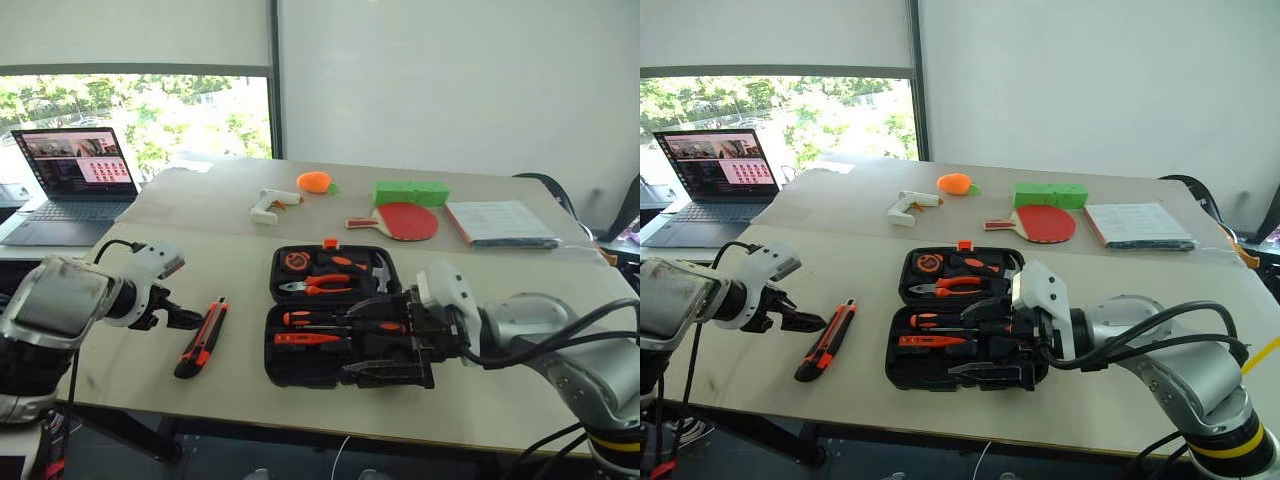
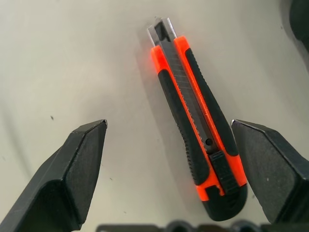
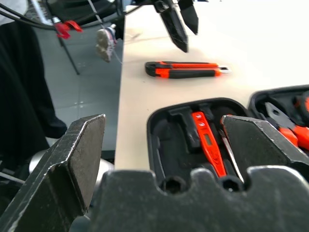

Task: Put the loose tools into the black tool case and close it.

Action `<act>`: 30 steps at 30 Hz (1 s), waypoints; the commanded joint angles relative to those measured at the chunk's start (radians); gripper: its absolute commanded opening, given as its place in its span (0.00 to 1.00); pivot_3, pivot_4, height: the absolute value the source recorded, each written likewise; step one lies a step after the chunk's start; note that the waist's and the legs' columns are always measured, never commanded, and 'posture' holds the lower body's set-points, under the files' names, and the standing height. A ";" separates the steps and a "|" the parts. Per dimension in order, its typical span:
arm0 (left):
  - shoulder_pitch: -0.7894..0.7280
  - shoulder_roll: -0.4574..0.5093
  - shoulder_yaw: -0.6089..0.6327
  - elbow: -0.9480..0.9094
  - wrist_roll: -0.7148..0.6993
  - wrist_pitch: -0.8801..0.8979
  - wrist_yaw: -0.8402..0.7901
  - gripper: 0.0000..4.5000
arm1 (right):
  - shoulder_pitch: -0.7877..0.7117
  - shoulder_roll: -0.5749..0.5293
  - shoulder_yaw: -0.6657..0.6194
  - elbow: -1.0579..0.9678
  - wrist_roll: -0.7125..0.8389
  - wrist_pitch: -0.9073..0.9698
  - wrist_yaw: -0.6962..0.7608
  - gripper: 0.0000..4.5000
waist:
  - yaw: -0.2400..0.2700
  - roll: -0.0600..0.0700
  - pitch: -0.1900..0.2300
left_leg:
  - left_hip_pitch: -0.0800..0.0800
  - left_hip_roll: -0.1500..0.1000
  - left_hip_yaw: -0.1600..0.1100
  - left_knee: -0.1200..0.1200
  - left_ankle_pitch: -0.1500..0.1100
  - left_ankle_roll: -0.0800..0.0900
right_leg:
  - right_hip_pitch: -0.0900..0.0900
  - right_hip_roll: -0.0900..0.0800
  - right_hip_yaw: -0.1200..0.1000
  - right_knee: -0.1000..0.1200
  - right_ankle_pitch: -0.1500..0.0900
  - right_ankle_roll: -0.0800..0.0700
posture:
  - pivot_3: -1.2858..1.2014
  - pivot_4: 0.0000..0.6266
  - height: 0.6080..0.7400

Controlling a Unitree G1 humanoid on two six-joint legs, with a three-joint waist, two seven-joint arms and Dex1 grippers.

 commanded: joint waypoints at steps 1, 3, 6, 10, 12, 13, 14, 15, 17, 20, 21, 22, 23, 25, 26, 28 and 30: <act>-0.054 -0.033 -0.024 0.043 -0.044 0.035 0.059 0.98 | -0.009 0.015 0.009 -0.021 -0.023 -0.040 -0.013 1.00 | -0.002 0.000 0.000 | 0.000 0.000 0.000 0.000 0.000 0.000 | 0.000 0.000 0.000 0.000 0.000 0.000 | 0.52 0.24 0.97; -0.092 -0.068 -0.060 0.087 -0.055 0.035 0.088 0.98 | -0.004 0.026 0.011 -0.024 -0.030 -0.043 -0.030 1.00 | -0.002 0.000 0.000 | 0.000 0.000 0.000 -0.001 0.000 0.000 | -0.001 0.000 0.000 0.000 0.000 -0.001 | 0.52 0.24 0.97; -0.133 -0.106 -0.129 0.147 -0.062 0.030 0.125 0.98 | 0.011 0.036 0.010 -0.035 -0.041 -0.042 -0.056 1.00 | -0.002 0.000 0.000 | 0.000 0.000 0.000 0.000 0.000 0.000 | -0.001 0.000 0.000 0.000 0.000 -0.001 | 0.52 0.24 0.97; -0.158 -0.126 -0.207 0.198 -0.092 0.021 0.134 0.98 | 0.036 0.040 0.001 -0.059 -0.037 -0.031 -0.092 1.00 | -0.005 0.000 0.000 | 0.000 0.000 0.000 -0.001 0.000 0.000 | -0.001 0.000 0.000 0.000 0.000 -0.001 | 0.52 0.24 0.97; -0.160 -0.116 -0.248 0.218 -0.092 0.001 0.135 0.98 | 0.048 0.038 -0.004 -0.070 -0.034 -0.027 -0.107 1.00 | -0.006 0.000 0.000 | -0.001 0.000 0.000 -0.001 0.000 0.000 | -0.001 0.000 0.000 0.001 0.000 -0.001 | 0.52 0.24 0.97; -0.162 -0.117 -0.257 0.234 -0.096 0.001 0.137 0.98 | 0.054 0.037 -0.007 -0.076 -0.032 -0.025 -0.115 1.00 | -0.007 0.000 0.000 | -0.001 0.000 0.000 -0.001 0.000 0.000 | -0.001 0.000 0.000 0.001 0.000 -0.001 | 0.52 0.24 0.97; -0.159 -0.112 -0.274 0.242 -0.100 -0.004 0.135 0.98 | 0.061 0.036 -0.010 -0.082 -0.031 -0.022 -0.126 1.00 | -0.007 0.000 0.000 | 0.000 0.000 0.000 -0.001 0.000 0.000 | -0.001 0.000 0.000 0.001 0.000 -0.001 | 0.52 0.24 0.97; -0.156 -0.108 -0.288 0.248 -0.104 -0.009 0.132 0.98 | 0.067 0.035 -0.012 -0.086 -0.030 -0.020 -0.134 1.00 | -0.008 0.000 0.000 | 0.001 0.000 0.000 -0.001 0.000 0.000 | 0.000 0.000 0.000 0.001 0.000 -0.001 | 0.52 0.24 0.97; -0.150 -0.104 -0.305 0.252 -0.117 -0.008 0.128 0.98 | 0.079 0.033 -0.019 -0.096 -0.027 -0.016 -0.149 1.00 | -0.009 0.002 -0.001 | 0.001 -0.001 0.000 -0.001 0.000 0.000 | 0.001 0.000 0.000 0.001 0.000 -0.001 | 0.52 0.24 0.97; -0.146 -0.110 -0.305 0.256 -0.130 -0.013 0.129 0.82 | 0.095 0.028 -0.029 -0.105 -0.019 -0.015 -0.163 1.00 | -0.011 0.004 -0.002 | 0.002 -0.001 0.000 0.000 0.000 0.000 | 0.001 0.000 0.001 0.002 0.000 -0.001 | 0.52 0.24 0.97; -0.146 -0.113 -0.302 0.259 -0.134 -0.010 0.130 0.74 | 0.099 0.026 -0.032 -0.108 -0.018 -0.015 -0.165 1.00 | -0.011 0.004 -0.002 | 0.002 -0.001 0.000 -0.001 0.000 0.000 | 0.001 0.000 0.001 0.002 0.000 -0.001 | 0.52 0.24 0.97; -0.145 -0.114 -0.301 0.261 -0.137 -0.010 0.131 0.65 | 0.102 0.024 -0.034 -0.109 -0.016 -0.015 -0.165 1.00 | -0.011 0.004 -0.002 | 0.002 -0.001 0.000 -0.001 0.000 0.000 | 0.001 0.000 0.001 0.002 0.000 -0.001 | 0.52 0.24 0.97; -0.142 -0.114 -0.297 0.262 -0.139 -0.010 0.133 0.58 | 0.105 0.020 -0.037 -0.110 -0.015 -0.016 -0.164 1.00 | -0.011 0.004 -0.002 | 0.002 -0.001 0.000 -0.001 0.000 0.000 | 0.001 0.000 0.001 0.001 0.000 -0.001 | 0.52 0.24 0.97; -0.133 -0.110 -0.289 0.267 -0.140 -0.014 0.135 0.41 | 0.106 0.014 -0.042 -0.109 -0.013 -0.018 -0.161 1.00 | -0.010 0.004 -0.002 | 0.001 -0.001 0.000 -0.001 0.000 0.000 | 0.001 0.000 0.001 0.001 0.000 -0.001 | 0.52 0.24 0.97; -0.127 -0.109 -0.283 0.268 -0.141 -0.017 0.137 0.33 | 0.106 0.011 -0.044 -0.107 -0.012 -0.020 -0.160 1.00 | -0.010 0.004 -0.002 | 0.001 -0.001 0.000 -0.001 0.000 0.000 | 0.001 0.000 0.001 0.001 0.000 -0.001 | 0.52 0.24 0.97; -0.115 -0.103 -0.273 0.268 -0.139 -0.026 0.140 0.31 | 0.105 0.006 -0.045 -0.104 -0.012 -0.021 -0.155 1.00 | -0.010 0.004 -0.002 | 0.001 -0.001 0.000 -0.001 0.000 0.000 | 0.001 0.000 0.001 0.001 0.000 -0.001 | 0.52 0.24 0.97; -0.107 -0.101 -0.249 0.284 -0.131 -0.047 0.147 0.31 | 0.102 0.000 -0.043 -0.099 -0.013 -0.023 -0.148 1.00 | -0.011 0.004 -0.003 | 0.001 -0.001 0.000 -0.001 0.000 0.000 | 0.001 0.000 0.001 0.001 0.000 -0.001 | 0.52 0.24 0.97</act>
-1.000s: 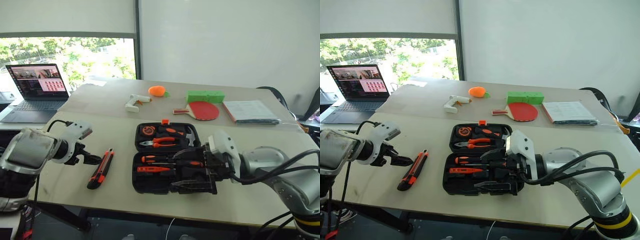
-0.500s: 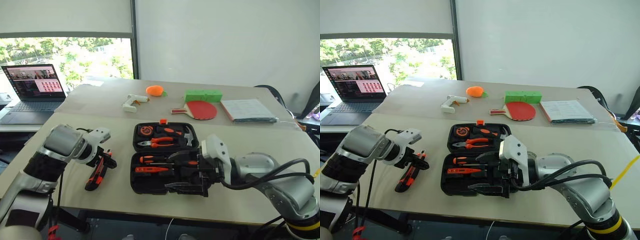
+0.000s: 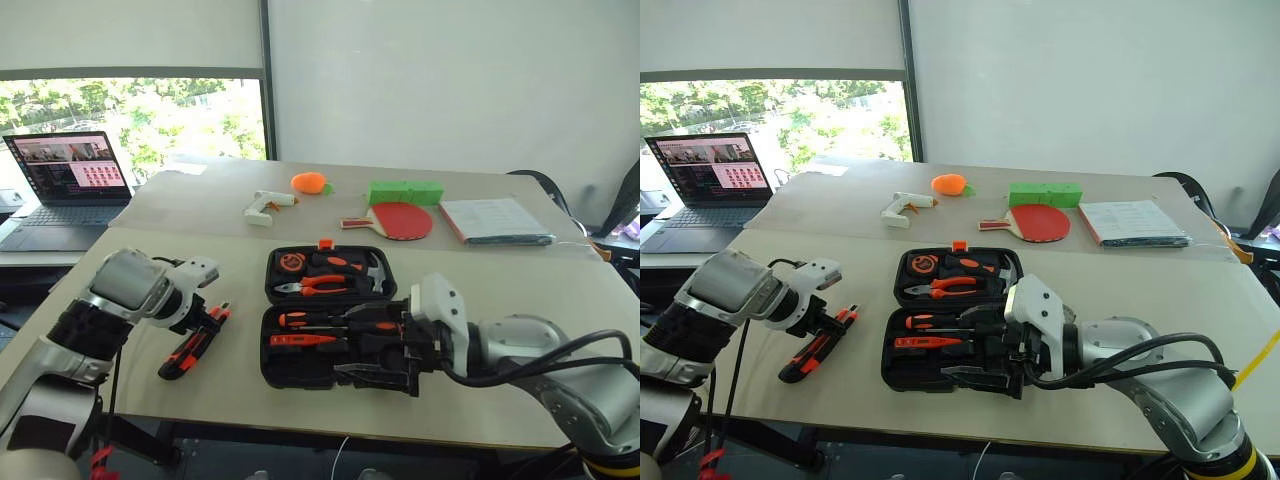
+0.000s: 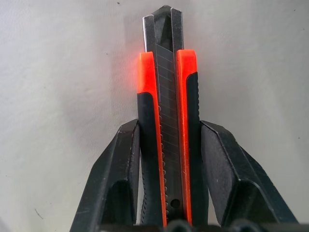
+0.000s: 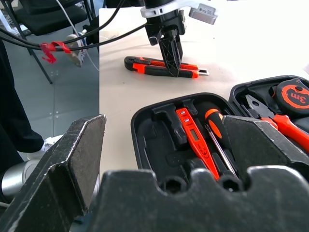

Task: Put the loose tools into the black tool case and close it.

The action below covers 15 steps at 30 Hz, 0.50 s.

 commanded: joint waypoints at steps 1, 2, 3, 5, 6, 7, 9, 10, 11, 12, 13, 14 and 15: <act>0.037 0.006 0.010 0.041 -0.015 -0.032 -0.004 0.31 | -0.009 -0.016 -0.029 -0.018 0.015 -0.012 0.017 1.00 | 0.000 0.001 0.000 | 0.000 0.000 0.000 0.000 0.000 0.000 | 0.000 0.000 0.000 0.000 0.000 0.000 | 0.52 0.24 0.97; 0.029 0.012 0.015 0.058 -0.006 -0.068 -0.010 0.31 | -0.011 -0.018 -0.029 -0.015 0.016 -0.012 0.020 1.00 | 0.000 0.001 -0.001 | 0.000 0.000 0.000 0.000 0.000 0.000 | 0.000 0.000 0.000 0.000 0.000 0.000 | 0.52 0.24 0.97; 0.016 0.019 0.013 0.077 0.004 -0.103 -0.017 0.31 | -0.013 -0.020 -0.030 -0.012 0.016 -0.012 0.024 1.00 | 0.000 0.001 -0.001 | 0.000 0.000 0.000 0.000 0.000 0.000 | 0.000 0.000 0.000 0.001 0.000 0.000 | 0.52 0.24 0.97; -0.018 0.036 -0.001 0.117 0.038 -0.226 -0.046 0.31 | -0.017 -0.022 -0.031 -0.007 0.016 -0.012 0.031 1.00 | 0.001 0.001 -0.001 | 0.000 0.000 0.000 0.000 0.000 0.000 | 0.000 0.000 0.000 0.001 0.000 0.000 | 0.52 0.24 0.97; -0.038 0.038 -0.008 0.137 0.052 -0.281 -0.063 0.31 | -0.019 -0.024 -0.032 -0.001 0.016 -0.013 0.036 1.00 | 0.001 0.001 0.000 | 0.000 0.000 0.000 0.000 0.000 -0.001 | 0.000 0.000 0.000 0.001 0.000 0.000 | 0.52 0.24 0.97; -0.079 0.045 -0.019 0.162 0.076 -0.403 -0.116 0.31 | -0.019 -0.029 -0.032 0.001 0.017 -0.012 0.042 1.00 | 0.002 0.000 0.000 | 0.000 0.000 0.000 0.000 0.001 -0.001 | 0.000 0.000 0.000 0.001 0.000 -0.001 | 0.52 0.24 0.97; -0.147 0.057 -0.055 0.190 0.115 -0.568 -0.218 0.31 | -0.017 -0.041 -0.033 0.004 0.019 -0.010 0.059 1.00 | 0.008 -0.003 0.002 | -0.001 0.000 0.000 0.001 0.001 -0.002 | -0.001 0.000 -0.001 0.001 0.001 -0.001 | 0.52 0.24 0.97; -0.176 0.055 -0.071 0.194 0.129 -0.630 -0.265 0.31 | -0.012 -0.048 -0.034 0.003 0.019 -0.011 0.067 1.00 | 0.011 -0.005 0.003 | -0.002 0.000 0.000 0.001 0.001 -0.002 | -0.002 0.000 -0.001 0.001 0.001 -0.001 | 0.52 0.24 0.97; -0.198 0.050 -0.087 0.198 0.143 -0.677 -0.305 0.31 | -0.009 -0.052 -0.034 0.004 0.019 -0.013 0.073 1.00 | 0.015 -0.006 0.003 | -0.003 0.000 0.000 0.001 0.001 -0.002 | -0.002 0.000 -0.001 0.000 0.001 -0.001 | 0.52 0.24 0.97; -0.223 0.039 -0.102 0.199 0.156 -0.722 -0.349 0.31 | -0.005 -0.056 -0.036 0.005 0.019 -0.015 0.078 1.00 | 0.019 -0.006 0.003 | -0.004 0.000 0.000 0.001 0.001 -0.002 | -0.002 0.000 -0.001 -0.002 0.001 -0.001 | 0.52 0.24 0.97; -0.249 0.023 -0.115 0.203 0.168 -0.759 -0.387 0.31 | -0.003 -0.059 -0.037 0.008 0.017 -0.016 0.081 1.00 | 0.021 -0.005 0.003 | -0.005 0.000 0.001 0.001 0.001 -0.002 | -0.002 0.000 -0.001 -0.003 0.001 0.000 | 0.52 0.24 0.97; -0.290 -0.012 -0.132 0.204 0.172 -0.773 -0.425 0.31 | 0.005 -0.062 -0.040 0.009 0.015 -0.017 0.084 1.00 | 0.022 -0.005 0.003 | -0.006 -0.001 0.001 0.001 0.001 -0.001 | -0.003 -0.001 -0.001 -0.003 0.001 0.001 | 0.52 0.24 0.97; -0.324 -0.048 -0.146 0.206 0.178 -0.781 -0.452 0.31 | 0.013 -0.065 -0.042 0.010 0.012 -0.018 0.086 1.00 | 0.027 -0.005 0.003 | -0.007 -0.001 0.001 0.001 0.000 -0.001 | -0.003 -0.001 -0.001 -0.004 0.001 0.001 | 0.52 0.24 0.97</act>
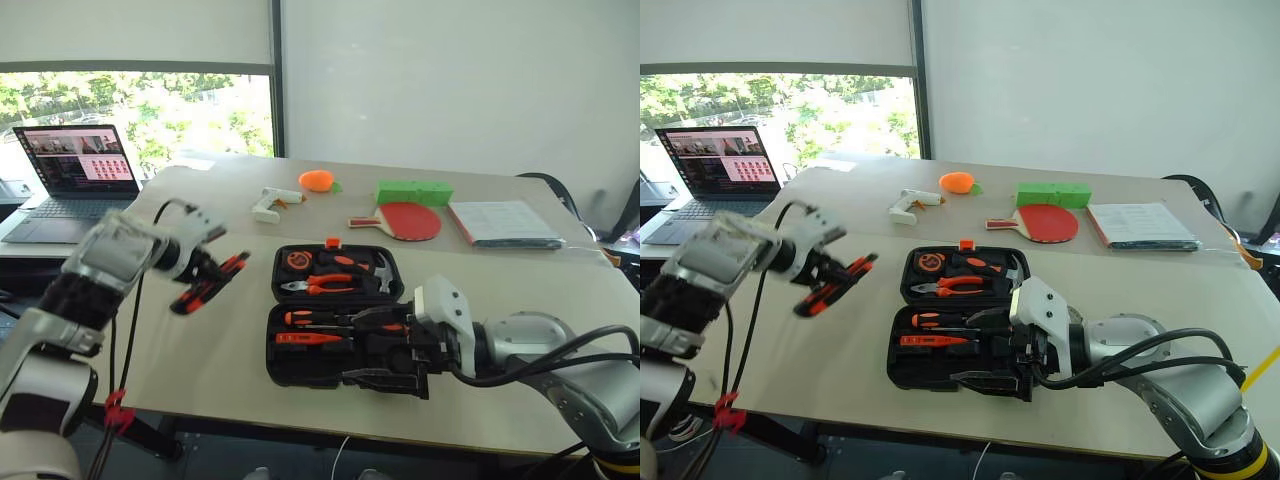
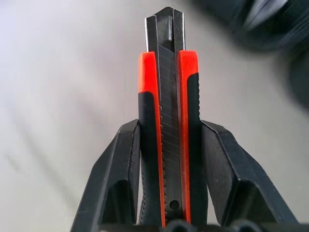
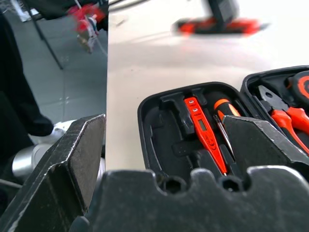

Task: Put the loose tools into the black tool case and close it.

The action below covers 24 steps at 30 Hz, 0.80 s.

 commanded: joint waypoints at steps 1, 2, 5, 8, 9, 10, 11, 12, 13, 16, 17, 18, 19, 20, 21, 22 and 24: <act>-0.111 -0.110 -0.060 -0.016 0.041 -0.085 -0.122 0.31 | 0.021 -0.022 -0.037 -0.011 0.006 -0.019 0.015 1.00 | 0.008 0.000 0.000 | -0.001 0.000 -0.001 0.000 0.000 0.000 | 0.000 0.000 0.000 0.000 0.000 0.001 | 0.52 0.24 0.97; -0.130 -0.139 -0.077 -0.018 0.057 -0.096 -0.138 0.31 | 0.031 -0.028 -0.039 -0.013 0.001 -0.022 0.018 1.00 | 0.012 0.000 0.000 | -0.002 -0.001 -0.001 0.000 0.000 0.000 | -0.001 0.000 0.000 -0.001 -0.001 0.001 | 0.52 0.24 0.97; -0.162 -0.219 -0.131 -0.043 0.090 -0.117 -0.189 0.31 | 0.074 -0.056 -0.057 -0.025 -0.008 -0.028 0.031 1.00 | 0.006 0.000 0.000 | -0.004 -0.001 -0.001 0.001 0.000 0.001 | -0.001 0.000 0.001 -0.002 0.000 0.002 | 0.52 0.24 0.97; -0.178 -0.293 -0.181 -0.108 0.088 -0.041 -0.235 0.31 | 0.126 -0.081 -0.097 -0.040 0.000 -0.027 0.030 1.00 | -0.004 0.000 0.000 | -0.004 -0.001 -0.002 0.001 -0.001 0.001 | -0.001 0.000 0.001 -0.001 -0.001 0.002 | 0.52 0.24 0.97; -0.176 -0.317 -0.194 -0.136 0.079 0.018 -0.237 0.31 | 0.146 -0.089 -0.110 -0.047 -0.002 -0.028 0.027 1.00 | -0.007 0.000 0.000 | -0.003 -0.001 -0.002 0.001 -0.001 0.001 | -0.001 0.001 0.001 0.000 -0.001 0.002 | 0.52 0.24 0.97; -0.173 -0.335 -0.210 -0.168 0.063 0.101 -0.238 0.31 | 0.165 -0.093 -0.123 -0.054 -0.001 -0.027 0.021 1.00 | -0.008 0.000 0.000 | -0.003 -0.001 -0.002 0.001 -0.001 0.001 | -0.001 0.001 0.002 0.000 -0.001 0.002 | 0.52 0.24 0.97; -0.166 -0.346 -0.226 -0.203 0.051 0.173 -0.239 0.31 | 0.181 -0.094 -0.136 -0.063 0.001 -0.024 0.014 1.00 | -0.010 0.000 0.000 | -0.003 -0.001 -0.003 0.001 -0.001 0.001 | -0.001 0.001 0.002 0.000 -0.001 0.002 | 0.52 0.24 0.97; -0.157 -0.355 -0.242 -0.243 0.036 0.250 -0.234 0.31 | 0.200 -0.095 -0.150 -0.075 0.007 -0.020 0.005 1.00 | -0.014 0.000 0.000 | -0.003 -0.001 -0.003 0.001 -0.001 0.001 | -0.001 0.001 0.002 0.001 -0.001 0.002 | 0.52 0.24 0.97; -0.149 -0.364 -0.252 -0.275 0.023 0.310 -0.223 0.31 | 0.216 -0.095 -0.162 -0.085 0.012 -0.016 -0.002 1.00 | -0.016 0.000 0.000 | -0.003 -0.001 -0.004 0.001 -0.001 0.001 | -0.001 0.001 0.002 0.001 -0.001 0.002 | 0.52 0.24 0.97; -0.121 -0.363 -0.285 -0.365 0.011 0.375 -0.187 0.31 | 0.262 -0.091 -0.191 -0.115 0.030 -0.008 -0.023 1.00 | -0.026 0.001 0.000 | -0.002 -0.001 -0.005 0.001 0.000 0.001 | -0.001 0.001 0.002 0.003 -0.001 0.002 | 0.52 0.24 0.97; -0.116 -0.368 -0.289 -0.384 0.000 0.403 -0.174 0.31 | 0.276 -0.090 -0.197 -0.123 0.031 -0.008 -0.029 1.00 | -0.026 0.001 0.000 | -0.002 -0.001 -0.006 0.001 0.000 0.001 | -0.001 0.001 0.002 0.003 -0.001 0.002 | 0.52 0.24 0.97; -0.105 -0.368 -0.306 -0.401 0.004 0.406 -0.157 0.31 | 0.285 -0.087 -0.202 -0.129 0.034 -0.006 -0.039 1.00 | -0.026 0.001 0.000 | -0.001 -0.001 -0.006 0.001 0.000 0.001 | -0.001 0.001 0.002 0.003 -0.001 0.002 | 0.52 0.24 0.97; -0.099 -0.368 -0.316 -0.412 0.005 0.410 -0.143 0.31 | 0.291 -0.086 -0.205 -0.134 0.036 -0.004 -0.046 1.00 | -0.025 0.001 0.000 | -0.001 -0.001 -0.007 0.001 0.000 0.001 | -0.001 0.002 0.002 0.003 -0.001 0.002 | 0.52 0.24 0.97; -0.094 -0.366 -0.330 -0.421 0.006 0.415 -0.133 0.31 | 0.294 -0.085 -0.207 -0.136 0.040 -0.004 -0.054 1.00 | -0.025 0.001 0.000 | -0.001 -0.001 -0.007 0.001 0.000 0.001 | 0.000 0.002 0.002 0.003 -0.001 0.002 | 0.52 0.24 0.97; -0.086 -0.363 -0.339 -0.433 0.003 0.412 -0.127 0.31 | 0.294 -0.083 -0.208 -0.138 0.046 -0.002 -0.063 1.00 | -0.025 0.001 0.000 | -0.001 -0.001 -0.007 0.002 0.000 0.001 | 0.000 0.001 0.002 0.003 -0.001 0.002 | 0.52 0.24 0.97; -0.080 -0.361 -0.358 -0.448 -0.001 0.412 -0.128 0.31 | 0.294 -0.079 -0.208 -0.139 0.053 0.001 -0.073 1.00 | -0.024 0.001 0.000 | -0.001 -0.001 -0.007 0.002 0.000 0.001 | 0.000 0.001 0.002 0.003 -0.001 0.002 | 0.52 0.24 0.97; -0.069 -0.363 -0.383 -0.460 -0.003 0.405 -0.118 0.31 | 0.293 -0.073 -0.208 -0.140 0.065 0.004 -0.091 1.00 | -0.022 0.001 0.000 | -0.001 -0.002 -0.007 0.002 0.000 0.001 | 0.000 0.001 0.002 0.003 -0.001 0.002 | 0.52 0.24 0.97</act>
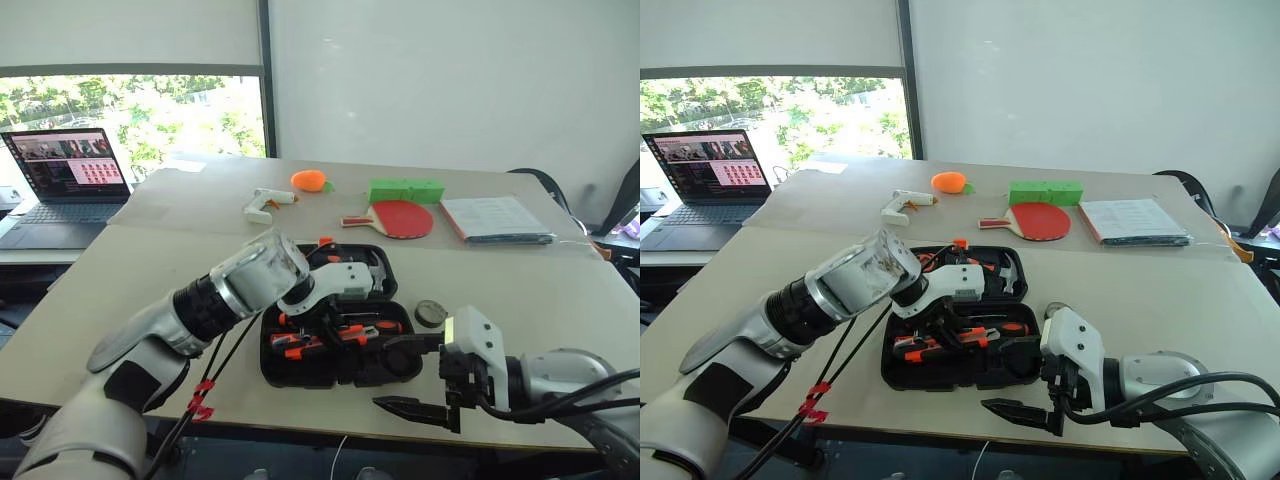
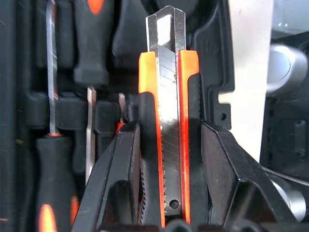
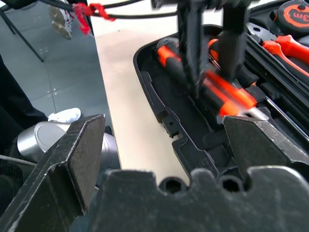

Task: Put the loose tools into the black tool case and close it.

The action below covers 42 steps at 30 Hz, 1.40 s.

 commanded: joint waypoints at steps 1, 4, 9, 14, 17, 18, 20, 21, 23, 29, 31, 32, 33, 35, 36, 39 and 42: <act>0.002 -0.004 -0.029 -0.044 -0.013 -0.009 0.020 0.31 | -0.006 0.009 -0.026 -0.031 0.028 0.005 -0.034 1.00 | 0.002 0.000 0.000 | 0.000 0.000 0.000 0.000 0.000 0.000 | 0.000 0.000 0.000 0.000 0.000 0.000 | 0.52 0.24 0.97; 0.018 -0.003 -0.057 -0.044 -0.004 -0.035 0.034 0.31 | 0.000 0.011 -0.022 -0.034 0.032 0.005 -0.048 1.00 | 0.002 0.000 0.000 | 0.000 0.000 0.000 0.000 0.000 0.000 | 0.000 0.000 0.000 0.000 0.000 0.000 | 0.52 0.24 0.97; 0.035 -0.042 -0.049 -0.036 -0.035 0.002 0.057 0.31 | 0.007 0.012 -0.013 -0.040 0.040 0.002 -0.067 1.00 | 0.006 0.002 -0.001 | 0.002 0.000 0.000 0.000 0.000 0.000 | 0.003 0.000 0.000 -0.001 0.000 0.000 | 0.52 0.24 0.97; 0.053 -0.057 -0.047 -0.060 -0.031 -0.023 0.088 0.31 | 0.005 0.009 -0.010 -0.038 0.049 0.000 -0.074 1.00 | 0.013 0.004 -0.002 | 0.002 -0.001 0.000 0.001 0.000 0.000 | 0.004 0.000 0.000 -0.001 0.000 0.000 | 0.52 0.24 0.97; 0.057 -0.059 -0.039 -0.086 -0.051 0.002 0.097 0.31 | 0.012 0.004 -0.010 -0.039 0.049 -0.004 -0.071 1.00 | 0.017 0.004 -0.002 | 0.002 -0.001 0.000 0.001 0.000 0.000 | 0.004 0.000 0.000 -0.001 0.000 0.000 | 0.52 0.24 0.97; 0.059 -0.059 -0.036 -0.091 -0.059 0.012 0.099 0.31 | 0.016 0.003 -0.011 -0.041 0.048 -0.005 -0.068 1.00 | 0.018 0.004 -0.002 | 0.002 -0.001 0.000 0.001 0.000 0.000 | 0.004 0.000 0.000 -0.001 0.000 0.000 | 0.52 0.24 0.97; 0.063 -0.059 -0.029 -0.098 -0.079 0.039 0.104 0.31 | 0.023 0.001 -0.011 -0.045 0.046 -0.008 -0.066 1.00 | 0.019 0.004 -0.002 | 0.002 -0.001 0.000 0.001 0.000 0.000 | 0.004 0.000 0.000 -0.001 0.000 0.000 | 0.52 0.24 0.97; 0.065 -0.068 -0.012 -0.099 -0.098 0.067 0.105 0.31 | 0.025 0.000 -0.011 -0.045 0.045 -0.009 -0.064 1.00 | 0.019 0.004 -0.002 | 0.002 -0.001 0.000 0.001 0.000 0.000 | 0.003 0.000 0.000 -0.001 0.000 0.000 | 0.52 0.24 0.97; 0.063 -0.086 0.017 -0.102 -0.134 0.118 0.111 0.31 | 0.026 -0.003 -0.011 -0.044 0.043 -0.011 -0.059 1.00 | 0.019 0.004 -0.003 | 0.002 -0.001 -0.001 0.001 0.000 0.000 | 0.003 0.000 0.000 -0.001 0.000 0.000 | 0.52 0.24 0.97; 0.070 -0.054 -0.020 -0.098 -0.127 0.066 0.136 0.31 | -0.003 -0.005 0.001 -0.031 0.045 -0.006 -0.052 1.00 | 0.019 0.004 -0.003 | 0.001 -0.001 -0.001 0.000 0.000 0.000 | 0.003 0.000 0.000 -0.001 0.000 0.001 | 0.52 0.24 0.97; 0.070 -0.046 -0.026 -0.089 -0.125 0.054 0.140 0.31 | -0.010 -0.001 0.008 -0.028 0.044 -0.005 -0.055 1.00 | 0.019 0.004 -0.003 | 0.001 -0.001 -0.001 0.000 0.000 0.000 | 0.003 0.000 0.000 -0.001 0.000 0.001 | 0.52 0.24 0.97; 0.070 -0.041 -0.028 -0.083 -0.120 0.040 0.143 0.31 | -0.013 0.000 0.012 -0.028 0.044 -0.005 -0.056 1.00 | 0.019 0.004 -0.003 | 0.001 -0.001 -0.001 0.000 0.000 0.000 | 0.003 0.000 0.000 -0.001 0.000 0.001 | 0.52 0.24 0.97; 0.069 -0.038 -0.030 -0.077 -0.117 0.030 0.146 0.48 | -0.015 0.001 0.015 -0.027 0.044 -0.005 -0.056 1.00 | 0.019 0.004 -0.003 | 0.001 -0.001 -0.001 0.000 0.000 0.000 | 0.003 0.000 0.000 -0.001 0.000 0.001 | 0.52 0.24 0.97; 0.067 -0.032 -0.029 -0.071 -0.118 0.017 0.147 0.60 | -0.021 0.003 0.021 -0.024 0.042 -0.005 -0.058 1.00 | 0.019 0.004 -0.003 | 0.001 -0.001 -0.001 0.000 0.000 0.000 | 0.003 0.000 0.000 -0.001 0.000 0.001 | 0.52 0.24 0.97; 0.060 -0.031 -0.018 -0.070 -0.128 0.024 0.143 0.68 | -0.025 0.002 0.024 -0.021 0.042 -0.006 -0.059 1.00 | 0.019 0.004 -0.003 | 0.001 -0.001 -0.001 0.000 0.000 0.000 | 0.003 0.000 0.000 -0.001 0.000 0.001 | 0.52 0.24 0.97; 0.027 -0.029 0.050 -0.067 -0.184 0.056 0.110 0.90 | -0.033 0.002 0.029 -0.016 0.040 -0.007 -0.058 1.00 | 0.021 0.005 -0.003 | 0.002 -0.001 -0.001 0.001 0.000 0.000 | 0.004 0.000 0.000 -0.001 0.000 0.000 | 0.52 0.24 0.97; -0.017 -0.018 0.142 -0.044 -0.245 0.065 0.071 1.00 | -0.036 0.000 0.030 -0.012 0.037 -0.008 -0.055 1.00 | 0.020 0.004 -0.003 | 0.002 -0.001 -0.001 0.002 0.000 0.000 | 0.004 0.000 0.000 -0.001 0.000 0.001 | 0.52 0.24 0.97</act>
